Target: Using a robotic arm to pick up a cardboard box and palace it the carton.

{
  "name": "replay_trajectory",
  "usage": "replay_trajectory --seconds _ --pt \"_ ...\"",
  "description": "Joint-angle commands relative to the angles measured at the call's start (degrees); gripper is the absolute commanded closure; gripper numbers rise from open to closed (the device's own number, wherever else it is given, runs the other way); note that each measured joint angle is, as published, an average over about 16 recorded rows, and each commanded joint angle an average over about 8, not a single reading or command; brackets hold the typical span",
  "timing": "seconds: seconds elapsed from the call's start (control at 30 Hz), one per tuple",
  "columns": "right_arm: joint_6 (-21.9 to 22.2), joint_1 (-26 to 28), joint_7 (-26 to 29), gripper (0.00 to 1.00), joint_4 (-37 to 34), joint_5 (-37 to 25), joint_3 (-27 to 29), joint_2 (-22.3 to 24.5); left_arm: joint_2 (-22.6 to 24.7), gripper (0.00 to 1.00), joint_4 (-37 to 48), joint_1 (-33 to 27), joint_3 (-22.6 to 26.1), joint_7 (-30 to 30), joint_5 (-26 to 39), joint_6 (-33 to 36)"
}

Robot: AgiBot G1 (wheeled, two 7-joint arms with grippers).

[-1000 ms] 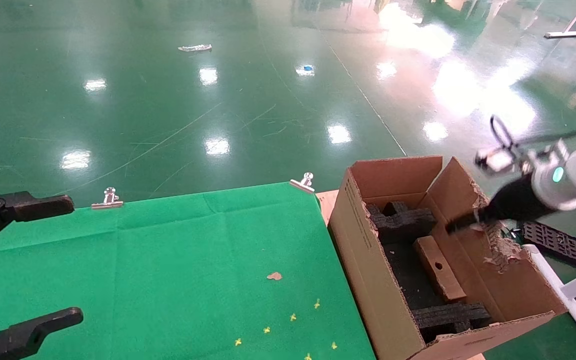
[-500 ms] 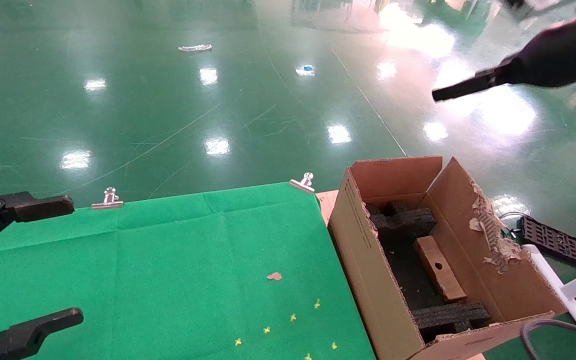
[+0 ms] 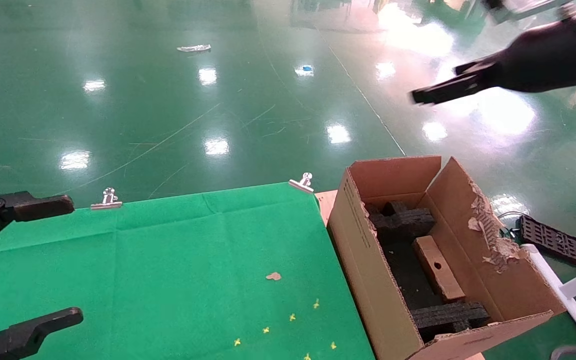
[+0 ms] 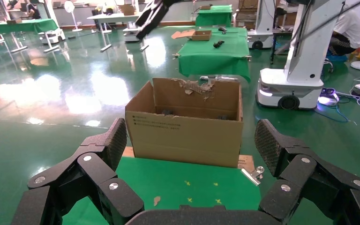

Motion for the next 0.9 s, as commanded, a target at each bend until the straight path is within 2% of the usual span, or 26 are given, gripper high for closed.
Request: replay_trajectory --seconds 0.03,0.9 --pt "-0.4 -1.8 -1.2 0.00 0.8 1.0 1.8 -0.1 0.0 0.00 0.0 0.0 0.0 0.0 0.0 0.0" --pt "-7.9 -34.1 -23.1 0.00 8.5 19.1 31.8 -3.2 0.0 0.00 0.0 0.0 0.1 0.0 -0.1 0.0"
